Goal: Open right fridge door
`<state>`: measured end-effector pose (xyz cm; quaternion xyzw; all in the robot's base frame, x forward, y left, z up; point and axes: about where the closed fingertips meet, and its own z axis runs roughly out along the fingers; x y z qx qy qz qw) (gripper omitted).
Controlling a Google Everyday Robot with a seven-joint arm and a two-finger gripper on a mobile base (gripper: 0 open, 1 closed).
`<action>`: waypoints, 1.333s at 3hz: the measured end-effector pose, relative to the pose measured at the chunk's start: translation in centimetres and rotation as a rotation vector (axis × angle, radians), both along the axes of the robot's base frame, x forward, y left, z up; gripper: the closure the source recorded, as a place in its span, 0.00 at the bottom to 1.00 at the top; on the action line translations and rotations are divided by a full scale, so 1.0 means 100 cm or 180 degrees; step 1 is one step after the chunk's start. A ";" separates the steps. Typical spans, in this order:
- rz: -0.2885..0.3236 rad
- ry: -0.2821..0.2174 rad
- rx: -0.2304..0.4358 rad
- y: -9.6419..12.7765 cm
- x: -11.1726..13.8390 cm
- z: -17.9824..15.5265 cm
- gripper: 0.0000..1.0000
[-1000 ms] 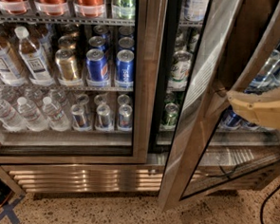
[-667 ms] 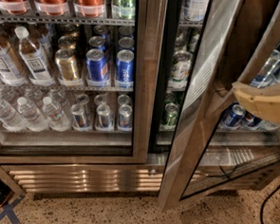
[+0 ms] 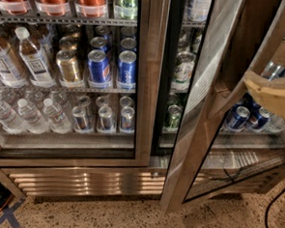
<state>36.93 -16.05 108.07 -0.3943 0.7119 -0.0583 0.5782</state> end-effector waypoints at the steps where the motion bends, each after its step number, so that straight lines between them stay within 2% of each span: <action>1: 0.0000 0.0000 0.0000 0.000 0.000 0.000 0.70; 2: 0.0000 0.0000 0.0000 0.000 0.000 0.000 0.89; 3: 0.0000 0.0000 0.0000 0.000 0.000 0.000 0.93; 4: 0.0000 0.0000 0.0000 0.000 0.000 0.000 0.93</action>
Offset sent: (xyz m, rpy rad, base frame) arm -0.0611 -0.0314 0.0304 0.0515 0.0212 -0.1128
